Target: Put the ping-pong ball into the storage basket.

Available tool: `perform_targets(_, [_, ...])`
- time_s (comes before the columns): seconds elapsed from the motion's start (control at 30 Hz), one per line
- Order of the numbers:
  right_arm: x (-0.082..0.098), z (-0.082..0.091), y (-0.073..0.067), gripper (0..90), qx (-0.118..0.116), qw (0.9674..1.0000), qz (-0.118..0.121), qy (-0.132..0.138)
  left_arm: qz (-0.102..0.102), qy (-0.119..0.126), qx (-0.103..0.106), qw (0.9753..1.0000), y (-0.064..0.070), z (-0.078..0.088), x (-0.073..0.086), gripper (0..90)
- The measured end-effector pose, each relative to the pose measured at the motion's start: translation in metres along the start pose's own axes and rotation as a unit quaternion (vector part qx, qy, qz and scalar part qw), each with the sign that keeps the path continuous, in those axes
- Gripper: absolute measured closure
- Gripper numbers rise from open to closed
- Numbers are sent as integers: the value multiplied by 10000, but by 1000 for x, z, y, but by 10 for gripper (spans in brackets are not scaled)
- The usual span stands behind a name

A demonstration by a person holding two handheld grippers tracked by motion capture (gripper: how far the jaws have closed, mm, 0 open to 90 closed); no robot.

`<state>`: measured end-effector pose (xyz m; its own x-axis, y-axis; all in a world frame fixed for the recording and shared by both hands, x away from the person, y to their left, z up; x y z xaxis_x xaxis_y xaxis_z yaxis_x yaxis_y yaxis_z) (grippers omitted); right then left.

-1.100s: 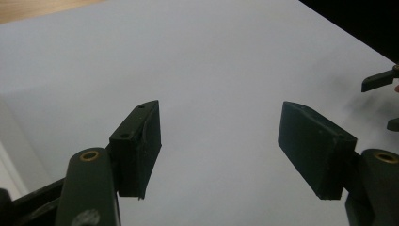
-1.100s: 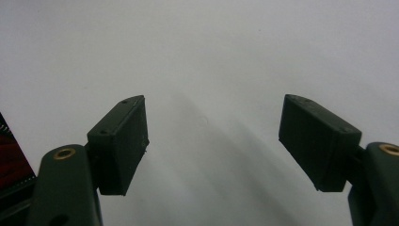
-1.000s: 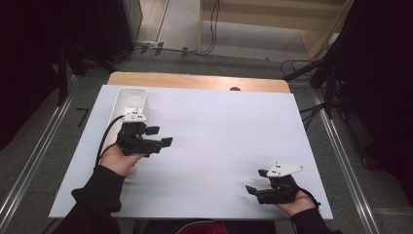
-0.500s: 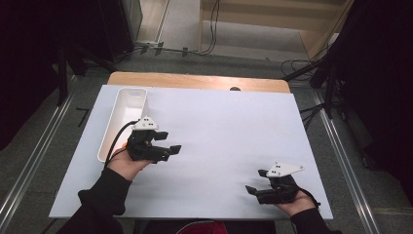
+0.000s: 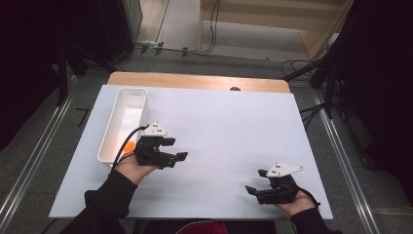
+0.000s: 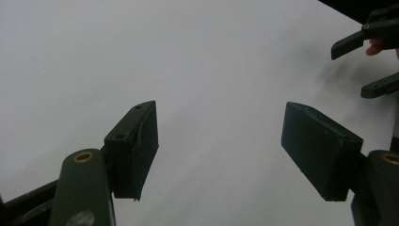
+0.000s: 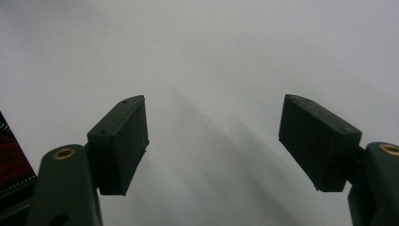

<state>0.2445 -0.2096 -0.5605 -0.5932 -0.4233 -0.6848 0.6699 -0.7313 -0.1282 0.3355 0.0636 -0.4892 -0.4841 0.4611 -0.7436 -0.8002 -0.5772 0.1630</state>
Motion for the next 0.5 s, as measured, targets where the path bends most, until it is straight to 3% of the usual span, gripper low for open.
perform_targets(0.5, [0,1,0,231,4,10000,-39,3,-104,-38,77,9999,3,-6,13,279])
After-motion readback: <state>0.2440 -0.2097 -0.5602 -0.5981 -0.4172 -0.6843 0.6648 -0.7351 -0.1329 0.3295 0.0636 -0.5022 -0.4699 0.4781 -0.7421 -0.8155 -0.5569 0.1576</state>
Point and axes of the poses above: each handheld gripper's, and its own axes: z roughly backward along the jaws, x roughly out of its underside, y roughly to its right, the point moved 9 cm from there along -z, roughly forward along the jaws, and after that the axes turned 2 degrees about -x, right-handed, at the moved point
